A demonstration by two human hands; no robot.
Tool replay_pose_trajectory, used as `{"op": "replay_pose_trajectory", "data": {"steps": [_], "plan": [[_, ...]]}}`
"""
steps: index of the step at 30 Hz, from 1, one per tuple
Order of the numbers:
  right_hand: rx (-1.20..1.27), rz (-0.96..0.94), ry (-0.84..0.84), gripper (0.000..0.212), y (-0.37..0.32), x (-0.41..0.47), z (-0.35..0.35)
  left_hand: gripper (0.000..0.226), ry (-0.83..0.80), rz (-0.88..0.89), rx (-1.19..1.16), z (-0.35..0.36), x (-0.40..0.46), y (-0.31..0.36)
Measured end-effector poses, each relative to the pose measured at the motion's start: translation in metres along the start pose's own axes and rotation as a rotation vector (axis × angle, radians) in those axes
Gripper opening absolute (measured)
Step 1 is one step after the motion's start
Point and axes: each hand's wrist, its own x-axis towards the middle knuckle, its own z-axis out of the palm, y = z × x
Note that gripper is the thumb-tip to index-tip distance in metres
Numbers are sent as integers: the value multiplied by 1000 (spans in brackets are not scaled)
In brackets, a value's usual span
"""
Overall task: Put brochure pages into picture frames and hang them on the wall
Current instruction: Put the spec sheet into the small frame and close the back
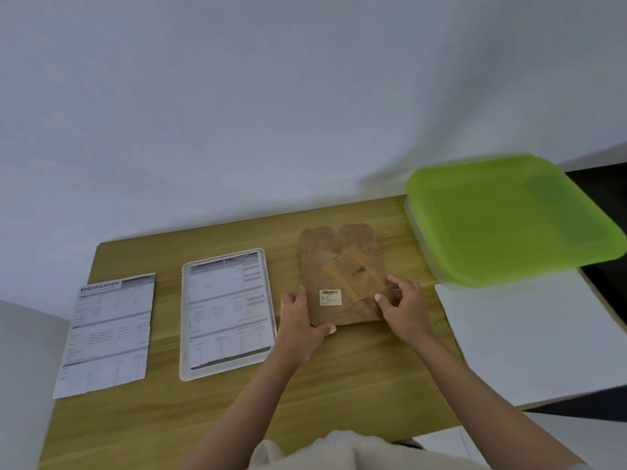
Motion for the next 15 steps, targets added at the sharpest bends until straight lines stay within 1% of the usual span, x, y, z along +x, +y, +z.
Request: {"op": "replay_pose_trajectory", "data": {"steps": [3, 6, 11, 13, 15], "plan": [[-70, -34, -32, 49, 8, 18, 0, 93, 25, -53, -13, 11, 8, 6], [-165, -107, -33, 49, 17, 30, 3, 87, 55, -69, -14, 17, 13, 7], [-280, -297, 67, 42, 29, 34, 8, 94, 81, -90, -21, 20, 19, 4], [-312, -344, 106, 40, 32, 34, 10, 94, 86, -84, -10, 21, 19, 3], [-334, -362, 114, 43, 34, 33, 11, 93, 94, -74, 13, 23, 18, 2]]}}
